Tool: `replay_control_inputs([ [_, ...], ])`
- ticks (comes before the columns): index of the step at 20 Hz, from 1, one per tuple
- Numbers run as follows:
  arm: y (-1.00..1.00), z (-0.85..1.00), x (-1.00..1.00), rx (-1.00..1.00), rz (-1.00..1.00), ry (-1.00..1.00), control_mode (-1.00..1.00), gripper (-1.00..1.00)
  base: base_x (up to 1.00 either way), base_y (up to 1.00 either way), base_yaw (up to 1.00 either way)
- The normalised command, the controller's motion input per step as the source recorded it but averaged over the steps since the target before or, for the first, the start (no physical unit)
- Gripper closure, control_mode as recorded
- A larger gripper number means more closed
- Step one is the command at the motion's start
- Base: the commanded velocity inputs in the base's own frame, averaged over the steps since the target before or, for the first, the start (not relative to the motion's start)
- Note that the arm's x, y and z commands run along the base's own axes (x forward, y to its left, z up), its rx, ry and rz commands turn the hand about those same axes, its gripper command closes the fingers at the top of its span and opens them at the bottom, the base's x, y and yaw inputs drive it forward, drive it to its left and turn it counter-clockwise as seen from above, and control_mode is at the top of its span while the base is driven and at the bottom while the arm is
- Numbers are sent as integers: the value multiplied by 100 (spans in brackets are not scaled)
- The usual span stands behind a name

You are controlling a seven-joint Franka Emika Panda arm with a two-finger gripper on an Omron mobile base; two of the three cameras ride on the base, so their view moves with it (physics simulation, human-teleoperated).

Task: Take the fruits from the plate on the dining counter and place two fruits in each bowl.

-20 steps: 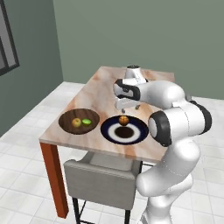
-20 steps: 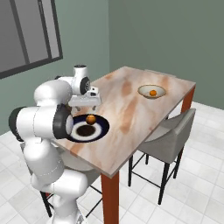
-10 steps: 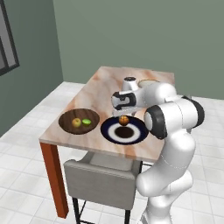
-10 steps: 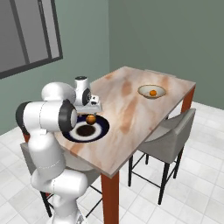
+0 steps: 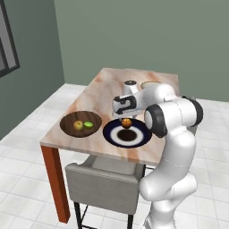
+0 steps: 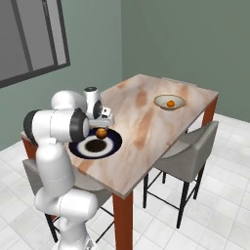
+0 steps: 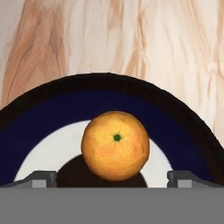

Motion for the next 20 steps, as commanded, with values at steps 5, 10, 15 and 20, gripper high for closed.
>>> replay_control_inputs([
  [5,0,-3,17,0,-5,1,-100,-100,0,0,0],
  [10,0,-15,-6,1,0,1,-100,-100,0,0,0],
  [15,0,-19,-12,1,0,0,-100,-100,0,0,0],
  [20,0,-10,-19,2,0,0,-100,-100,0,0,0],
])
